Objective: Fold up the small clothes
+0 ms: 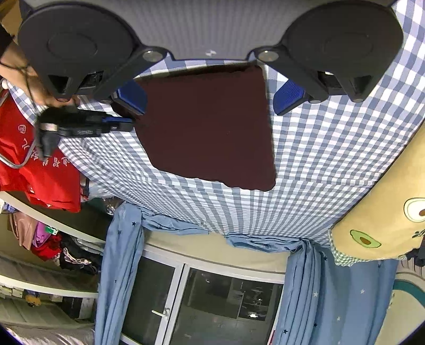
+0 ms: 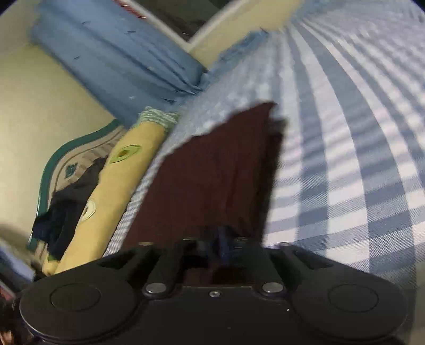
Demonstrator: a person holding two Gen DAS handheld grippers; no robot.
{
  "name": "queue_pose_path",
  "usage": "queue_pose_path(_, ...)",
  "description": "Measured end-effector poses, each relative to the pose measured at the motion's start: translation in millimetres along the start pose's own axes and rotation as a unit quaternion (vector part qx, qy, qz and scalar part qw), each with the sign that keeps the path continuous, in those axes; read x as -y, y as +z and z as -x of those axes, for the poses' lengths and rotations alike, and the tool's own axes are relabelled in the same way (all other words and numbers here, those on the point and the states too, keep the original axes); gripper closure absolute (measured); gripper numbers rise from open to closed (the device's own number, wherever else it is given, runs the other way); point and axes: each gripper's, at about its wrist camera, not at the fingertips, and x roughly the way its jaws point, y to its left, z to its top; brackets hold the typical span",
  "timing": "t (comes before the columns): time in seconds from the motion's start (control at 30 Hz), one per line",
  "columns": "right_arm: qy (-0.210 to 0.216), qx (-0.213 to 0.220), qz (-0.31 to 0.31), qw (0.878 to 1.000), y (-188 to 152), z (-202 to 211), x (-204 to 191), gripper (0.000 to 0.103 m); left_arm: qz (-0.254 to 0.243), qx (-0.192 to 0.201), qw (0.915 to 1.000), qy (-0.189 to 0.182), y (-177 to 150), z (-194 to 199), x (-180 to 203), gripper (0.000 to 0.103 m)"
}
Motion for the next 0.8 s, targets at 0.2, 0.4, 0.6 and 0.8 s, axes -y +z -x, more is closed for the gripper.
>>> queue_pose_path(0.2,-0.038,-0.029,0.068,0.997,-33,11,-11,0.103,-0.001,-0.003,1.0,-0.008,3,-5,6,0.001)
queue_pose_path(0.4,-0.037,-0.005,0.104,0.994,-48,39,-25,0.077,-0.014,-0.002,0.9998,-0.012,2,-2,16,0.001)
queue_pose_path(0.6,-0.097,-0.043,0.119,0.987,-66,38,-20,0.076,-0.008,-0.011,0.9999,-0.01,2,-11,16,0.001)
queue_pose_path(0.8,-0.083,0.024,0.136,0.987,-52,71,-39,0.052,-0.007,-0.01,0.9998,-0.013,2,-12,18,0.001)
